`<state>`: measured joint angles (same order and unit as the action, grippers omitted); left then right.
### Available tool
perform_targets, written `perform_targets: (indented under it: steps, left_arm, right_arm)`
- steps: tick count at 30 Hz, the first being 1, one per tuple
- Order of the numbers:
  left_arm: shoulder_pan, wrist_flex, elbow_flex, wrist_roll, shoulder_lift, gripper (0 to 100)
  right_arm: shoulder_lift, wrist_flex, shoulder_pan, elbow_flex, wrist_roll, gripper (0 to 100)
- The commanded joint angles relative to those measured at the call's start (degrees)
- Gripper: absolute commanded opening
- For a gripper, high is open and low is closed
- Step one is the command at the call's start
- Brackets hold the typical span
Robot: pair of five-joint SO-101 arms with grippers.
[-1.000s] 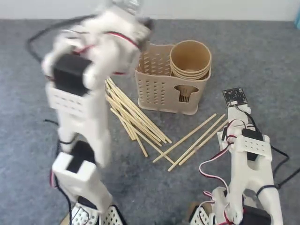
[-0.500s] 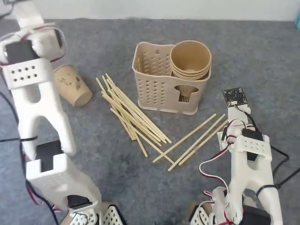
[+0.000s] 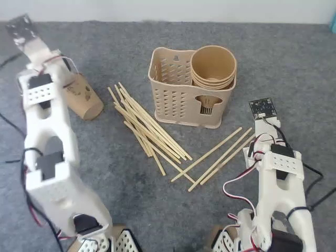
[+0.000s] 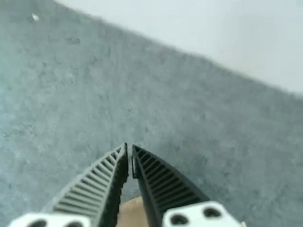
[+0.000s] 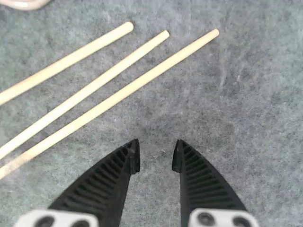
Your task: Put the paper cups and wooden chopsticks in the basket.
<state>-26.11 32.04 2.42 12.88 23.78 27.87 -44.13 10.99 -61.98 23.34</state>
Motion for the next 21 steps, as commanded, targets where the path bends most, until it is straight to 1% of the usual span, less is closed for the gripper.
perform_targets:
  steps: [1, 4, 8, 12, 16, 18, 19, 21]
  left_arm:
    - [-1.0, 0.2, 8.5, 0.7, 5.8, 1]
    - [-1.1, 6.7, 18.4, 0.5, 13.7, 1]
    - [-1.1, 20.2, 36.1, 0.5, 23.5, 1]
    - [-0.9, 38.2, 56.3, 0.4, 31.0, 1]
    - [-0.1, 57.2, 78.1, 0.2, 35.8, 1]
    - [0.9, 66.3, 88.4, -2.2, 37.4, 1]
    - [1.8, 69.5, 92.6, -3.3, 38.1, 1]
    - [2.4, 69.0, 92.9, -4.1, 38.6, 1]
  right_arm:
    - [2.0, 0.5, -0.6, -0.5, 0.8, 12.3]
    - [2.0, 0.5, -0.6, -0.5, 0.7, 12.3]
    - [2.0, 0.5, -0.7, -0.5, 0.7, 12.3]
    - [2.0, 0.5, -0.7, -0.5, 0.7, 12.3]
    - [2.0, 0.6, -0.7, -0.5, 0.7, 12.3]
    - [2.0, 0.6, -0.7, -0.5, 0.7, 12.3]
    - [2.0, 0.6, -0.7, -0.5, 0.7, 12.3]
    - [2.0, 0.7, -0.7, -0.5, 0.8, 12.3]
